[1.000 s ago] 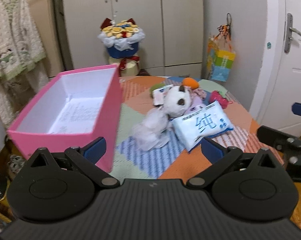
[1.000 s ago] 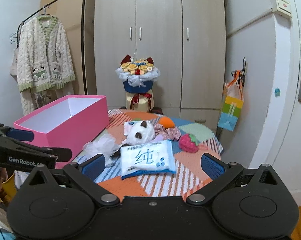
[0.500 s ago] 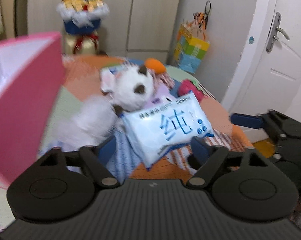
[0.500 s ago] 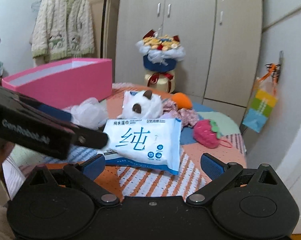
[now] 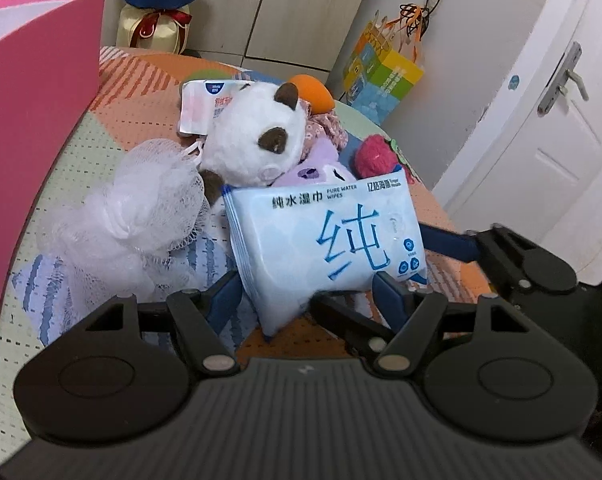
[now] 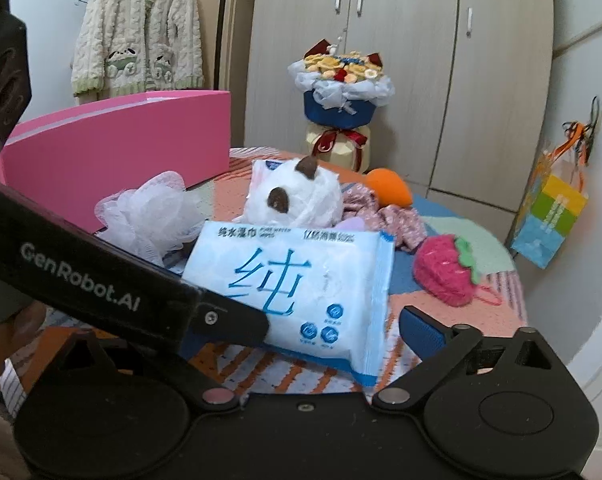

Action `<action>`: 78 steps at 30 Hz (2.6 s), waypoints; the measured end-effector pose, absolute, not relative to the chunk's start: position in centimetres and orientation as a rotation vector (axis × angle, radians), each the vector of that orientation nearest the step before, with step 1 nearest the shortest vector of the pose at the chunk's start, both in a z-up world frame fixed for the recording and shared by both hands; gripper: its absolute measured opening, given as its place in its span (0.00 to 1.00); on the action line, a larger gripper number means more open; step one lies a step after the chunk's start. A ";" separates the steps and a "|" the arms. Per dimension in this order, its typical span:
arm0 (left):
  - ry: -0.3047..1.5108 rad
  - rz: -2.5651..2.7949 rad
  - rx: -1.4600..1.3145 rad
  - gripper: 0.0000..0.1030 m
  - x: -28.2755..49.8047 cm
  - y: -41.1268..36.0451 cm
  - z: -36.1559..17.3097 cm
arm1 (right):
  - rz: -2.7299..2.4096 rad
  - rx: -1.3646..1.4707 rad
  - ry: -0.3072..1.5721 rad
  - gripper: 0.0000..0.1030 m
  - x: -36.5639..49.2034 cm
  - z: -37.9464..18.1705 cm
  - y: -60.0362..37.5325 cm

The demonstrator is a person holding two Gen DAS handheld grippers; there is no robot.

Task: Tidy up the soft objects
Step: 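Close the left gripper on the white wet-wipes pack and lift it, then carry the wipes pack into the pink box and open the left gripper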

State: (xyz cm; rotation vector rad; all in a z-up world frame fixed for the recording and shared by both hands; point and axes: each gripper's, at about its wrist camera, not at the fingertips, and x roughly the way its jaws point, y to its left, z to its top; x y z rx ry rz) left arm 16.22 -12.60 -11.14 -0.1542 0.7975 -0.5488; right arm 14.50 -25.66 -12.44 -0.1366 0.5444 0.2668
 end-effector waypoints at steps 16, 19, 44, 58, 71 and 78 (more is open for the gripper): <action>0.837 -0.627 -0.062 0.57 13.6 -12.6 -9.8 | 0.217 -0.133 0.556 0.86 11.2 -12.2 -23.9; 0.883 -0.657 -0.053 0.58 13.1 -12.2 -9.9 | 0.240 -0.093 0.588 0.88 10.5 -12.1 -24.1; 0.830 -0.575 -0.038 0.45 14.1 -12.2 -10.4 | 0.279 -0.032 0.637 0.75 10.5 -12.9 -24.9; 0.972 -0.643 -0.057 0.52 15.5 -12.5 -10.2 | 0.202 0.036 0.618 0.69 10.0 -13.0 -24.5; 0.985 -0.654 0.006 0.52 13.2 -11.3 -8.4 | 0.150 0.050 0.648 0.67 8.0 -11.8 -22.3; 1.018 -0.683 0.013 0.52 11.4 -8.2 -6.9 | 0.182 0.003 0.702 0.67 6.5 -9.6 -19.8</action>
